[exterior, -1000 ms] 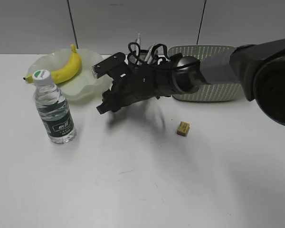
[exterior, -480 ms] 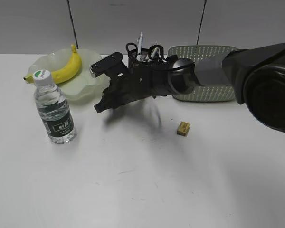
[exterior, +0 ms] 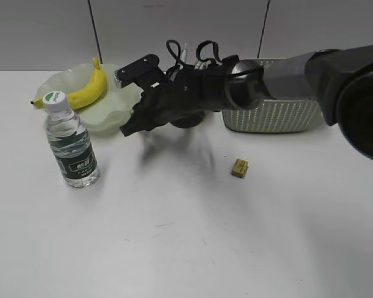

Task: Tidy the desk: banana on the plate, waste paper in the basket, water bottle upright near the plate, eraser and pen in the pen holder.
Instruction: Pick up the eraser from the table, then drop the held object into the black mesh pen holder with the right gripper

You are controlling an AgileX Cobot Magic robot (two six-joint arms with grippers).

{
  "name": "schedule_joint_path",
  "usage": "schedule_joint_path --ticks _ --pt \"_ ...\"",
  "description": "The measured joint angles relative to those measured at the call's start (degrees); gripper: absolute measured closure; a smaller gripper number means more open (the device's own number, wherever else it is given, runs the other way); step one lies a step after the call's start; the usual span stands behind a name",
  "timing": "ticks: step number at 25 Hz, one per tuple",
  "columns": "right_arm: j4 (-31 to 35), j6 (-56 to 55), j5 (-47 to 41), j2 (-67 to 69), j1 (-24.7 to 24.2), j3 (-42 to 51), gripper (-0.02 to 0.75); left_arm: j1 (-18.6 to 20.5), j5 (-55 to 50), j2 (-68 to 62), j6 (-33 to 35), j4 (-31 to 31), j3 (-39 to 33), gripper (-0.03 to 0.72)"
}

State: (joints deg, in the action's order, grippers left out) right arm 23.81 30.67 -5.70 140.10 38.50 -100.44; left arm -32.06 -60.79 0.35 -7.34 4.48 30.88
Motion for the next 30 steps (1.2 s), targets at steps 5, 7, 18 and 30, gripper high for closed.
schedule_joint_path --ticks 5,7,18,30 --pt "-0.3 0.0 -3.8 -4.9 0.1 0.0 0.618 0.0 0.0 0.0 0.0 0.0 0.0 0.357" --pt "-1.0 0.0 -6.1 -6.3 0.1 0.0 0.618 0.0 0.0 0.0 0.0 0.0 0.0 0.357" --pt "-3.7 0.0 -10.2 -15.8 -0.2 0.0 0.618 0.0 0.0 0.0 0.0 0.0 0.0 0.357" --pt "-4.1 -5.6 -11.1 -17.9 -8.6 0.0 0.618 0.0 0.0 0.0 0.0 0.0 0.0 0.357"
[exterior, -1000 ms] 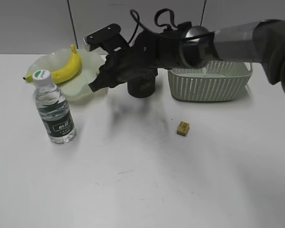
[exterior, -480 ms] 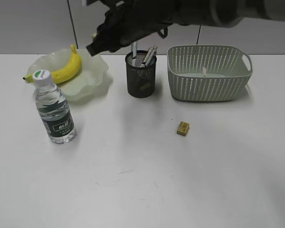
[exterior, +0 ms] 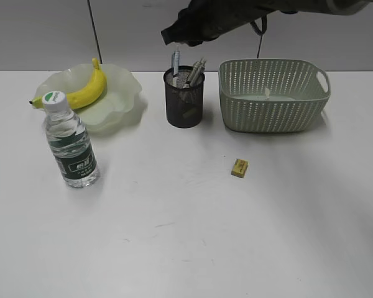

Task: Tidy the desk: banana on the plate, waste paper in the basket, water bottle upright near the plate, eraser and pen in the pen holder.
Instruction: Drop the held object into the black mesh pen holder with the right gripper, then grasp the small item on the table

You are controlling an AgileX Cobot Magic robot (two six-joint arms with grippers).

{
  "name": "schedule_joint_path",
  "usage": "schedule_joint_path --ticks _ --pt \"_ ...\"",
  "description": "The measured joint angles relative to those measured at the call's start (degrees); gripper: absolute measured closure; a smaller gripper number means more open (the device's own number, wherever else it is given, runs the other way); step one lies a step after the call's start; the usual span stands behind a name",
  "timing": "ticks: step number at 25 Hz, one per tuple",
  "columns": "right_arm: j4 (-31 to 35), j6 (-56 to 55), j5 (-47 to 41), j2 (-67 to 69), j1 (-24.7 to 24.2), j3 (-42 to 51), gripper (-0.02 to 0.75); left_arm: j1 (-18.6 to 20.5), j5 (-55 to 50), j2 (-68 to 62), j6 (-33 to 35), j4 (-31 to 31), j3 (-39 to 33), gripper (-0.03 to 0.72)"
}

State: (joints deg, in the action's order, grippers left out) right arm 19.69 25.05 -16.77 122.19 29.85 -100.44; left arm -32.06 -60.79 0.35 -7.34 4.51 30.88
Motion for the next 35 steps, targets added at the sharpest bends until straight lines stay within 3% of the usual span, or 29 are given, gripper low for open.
schedule_joint_path --ticks 14,22,30,35 --pt "1.1 -2.3 -1.5 6.8 0.0 0.0 0.616 0.0 0.0 0.0 0.0 0.0 0.0 0.357" --pt "1.2 -3.0 1.0 7.0 0.0 0.0 0.422 0.0 0.0 0.0 0.0 0.0 0.0 0.357" --pt "1.8 -3.1 0.5 3.7 0.0 0.0 0.399 0.0 0.0 0.0 0.0 0.0 0.0 0.358" --pt "1.3 -3.1 -7.5 -1.5 0.0 0.0 0.398 0.0 0.0 0.0 0.0 0.0 0.0 0.358"
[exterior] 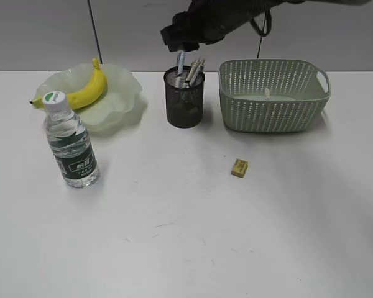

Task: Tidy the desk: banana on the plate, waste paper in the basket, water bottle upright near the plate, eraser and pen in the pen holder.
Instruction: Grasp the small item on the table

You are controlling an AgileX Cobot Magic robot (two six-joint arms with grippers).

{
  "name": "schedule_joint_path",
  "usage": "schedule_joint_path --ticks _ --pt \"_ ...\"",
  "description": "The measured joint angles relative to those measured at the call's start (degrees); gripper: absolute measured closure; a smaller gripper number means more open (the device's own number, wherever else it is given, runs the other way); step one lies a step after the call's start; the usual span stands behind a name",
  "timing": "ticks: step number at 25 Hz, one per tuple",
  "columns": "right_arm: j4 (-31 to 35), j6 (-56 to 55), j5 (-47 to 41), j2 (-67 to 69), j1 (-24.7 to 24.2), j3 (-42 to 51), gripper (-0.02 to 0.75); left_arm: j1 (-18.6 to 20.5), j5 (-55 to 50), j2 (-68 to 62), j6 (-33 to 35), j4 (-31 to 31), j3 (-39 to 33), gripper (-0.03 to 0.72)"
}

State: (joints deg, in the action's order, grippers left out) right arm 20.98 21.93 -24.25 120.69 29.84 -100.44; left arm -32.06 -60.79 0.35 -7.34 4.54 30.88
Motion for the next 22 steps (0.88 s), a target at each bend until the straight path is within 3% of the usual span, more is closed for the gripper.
schedule_joint_path --ticks 11,22 --pt "-11.0 -9.3 -25.5 -11.2 0.0 2.9 0.398 0.0 0.0 0.0 0.0 0.0 0.0 0.358" --pt "-11.9 -10.4 -28.5 -38.3 0.0 29.2 0.398 0.0 0.0 0.0 0.0 0.0 0.0 0.358"
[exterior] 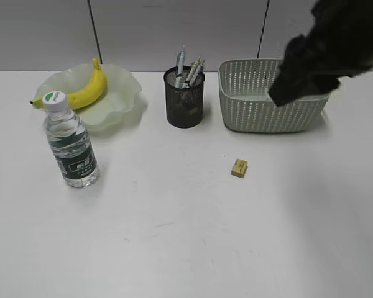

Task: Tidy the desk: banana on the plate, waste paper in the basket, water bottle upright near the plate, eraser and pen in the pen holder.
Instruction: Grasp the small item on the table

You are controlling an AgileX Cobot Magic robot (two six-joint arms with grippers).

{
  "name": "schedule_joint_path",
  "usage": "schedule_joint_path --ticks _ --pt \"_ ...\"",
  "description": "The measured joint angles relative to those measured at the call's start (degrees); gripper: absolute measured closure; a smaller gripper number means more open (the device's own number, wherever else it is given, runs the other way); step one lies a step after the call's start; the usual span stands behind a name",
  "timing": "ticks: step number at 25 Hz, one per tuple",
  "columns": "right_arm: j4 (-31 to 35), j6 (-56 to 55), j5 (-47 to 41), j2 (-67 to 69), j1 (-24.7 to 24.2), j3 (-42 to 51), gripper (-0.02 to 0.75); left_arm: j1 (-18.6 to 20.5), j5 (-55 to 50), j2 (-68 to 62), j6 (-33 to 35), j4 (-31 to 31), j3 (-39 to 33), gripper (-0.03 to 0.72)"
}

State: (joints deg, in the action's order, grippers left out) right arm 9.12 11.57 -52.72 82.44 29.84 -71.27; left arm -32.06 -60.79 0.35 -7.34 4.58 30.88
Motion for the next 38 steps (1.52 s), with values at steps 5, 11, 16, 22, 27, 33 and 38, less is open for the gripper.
schedule_joint_path --ticks 5,11,16,22,27,33,38 --pt "-0.1 -0.1 -2.3 -16.5 0.0 12.9 0.398 0.0 0.0 0.0 0.0 0.0 0.0 0.358" --pt "-0.1 -0.2 -7.6 -38.3 0.0 23.6 0.398 0.0 0.0 0.0 0.0 0.0 0.0 0.358" --pt "-1.8 -4.3 -10.4 -54.5 0.0 31.6 0.398 0.0 0.0 0.0 0.0 0.0 0.0 0.362" --pt "-5.3 -5.3 -11.5 -73.7 0.0 39.7 0.398 0.0 0.0 -0.1 0.0 0.0 0.0 0.372" --pt "-5.7 -6.5 -8.2 -82.4 0.0 41.6 0.398 0.0 1.9 -4.7 0.0 -1.5 0.6 0.374" --pt "-6.5 -8.0 -7.1 -82.8 0.0 42.1 0.398 0.0 20.8 -20.0 0.1 -6.0 1.6 0.375" --pt "-6.5 -8.0 -7.1 -82.8 0.0 42.1 0.398 -0.1 37.2 -39.8 4.2 -12.0 2.7 0.375"
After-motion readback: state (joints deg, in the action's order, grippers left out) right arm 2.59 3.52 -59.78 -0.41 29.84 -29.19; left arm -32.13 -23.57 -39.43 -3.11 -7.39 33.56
